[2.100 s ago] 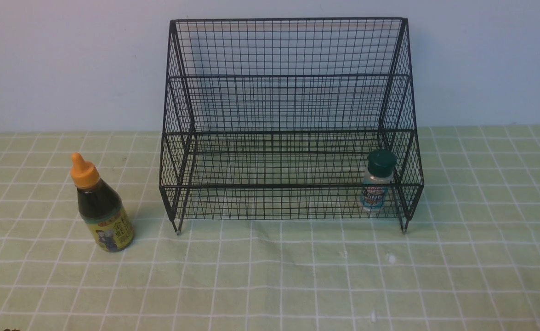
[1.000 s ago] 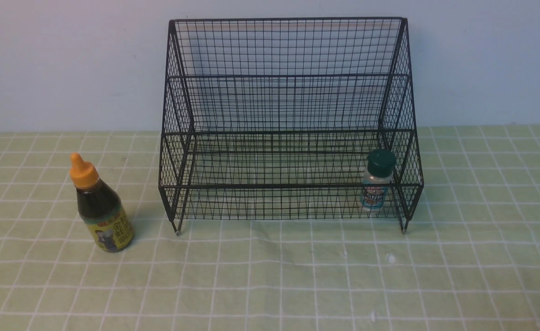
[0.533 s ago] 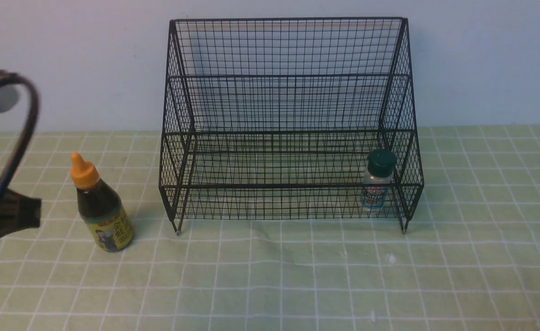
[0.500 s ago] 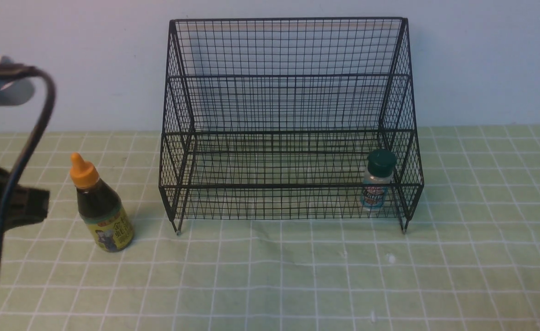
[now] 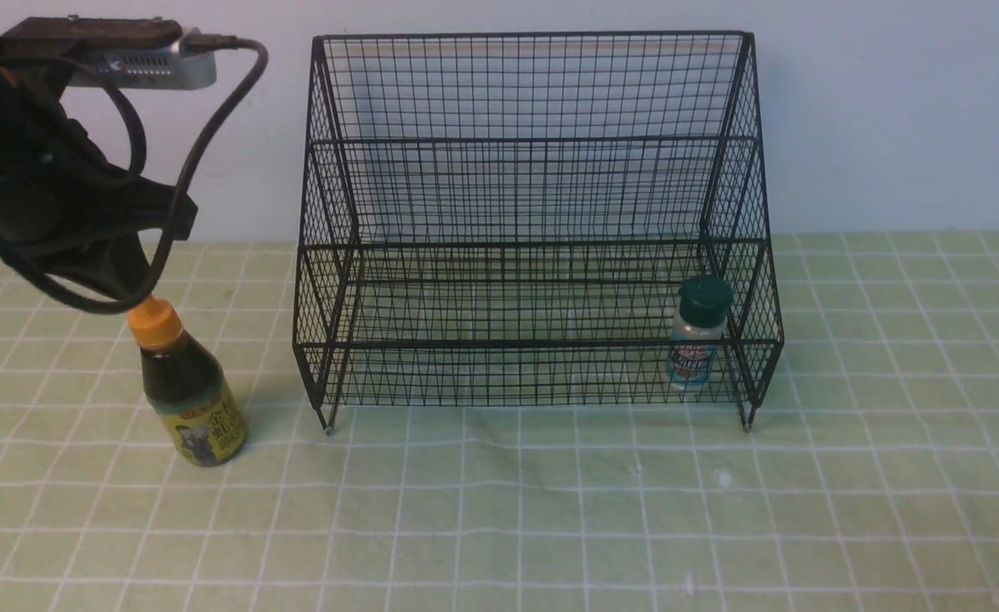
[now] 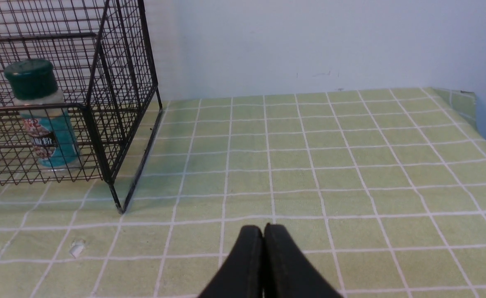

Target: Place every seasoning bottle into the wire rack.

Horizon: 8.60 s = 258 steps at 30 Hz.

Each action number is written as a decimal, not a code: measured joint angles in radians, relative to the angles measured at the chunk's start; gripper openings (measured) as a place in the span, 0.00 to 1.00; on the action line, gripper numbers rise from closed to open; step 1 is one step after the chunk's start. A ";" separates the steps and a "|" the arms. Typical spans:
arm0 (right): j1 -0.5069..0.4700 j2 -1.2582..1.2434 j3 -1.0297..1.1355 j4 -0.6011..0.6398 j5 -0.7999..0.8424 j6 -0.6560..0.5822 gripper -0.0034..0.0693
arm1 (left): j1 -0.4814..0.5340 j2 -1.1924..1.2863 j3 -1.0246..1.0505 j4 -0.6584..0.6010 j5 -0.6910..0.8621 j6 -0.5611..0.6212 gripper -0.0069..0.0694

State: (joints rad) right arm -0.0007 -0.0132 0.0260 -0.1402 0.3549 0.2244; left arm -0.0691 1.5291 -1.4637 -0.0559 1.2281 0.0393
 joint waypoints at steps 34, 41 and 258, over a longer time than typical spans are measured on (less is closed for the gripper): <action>0.000 0.000 0.000 0.000 0.000 0.000 0.03 | 0.000 0.292 -0.010 0.118 -0.126 -0.012 0.48; 0.000 0.000 0.000 0.000 0.000 0.000 0.03 | -0.002 0.269 -0.052 0.138 -0.007 -0.012 0.50; 0.000 0.000 0.000 -0.002 0.001 0.000 0.03 | 0.010 -1.540 1.488 0.035 -0.843 0.038 0.08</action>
State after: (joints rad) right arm -0.0007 -0.0132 0.0260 -0.1422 0.3560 0.2242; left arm -0.0591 -0.0110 0.0243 -0.0209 0.3852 0.0768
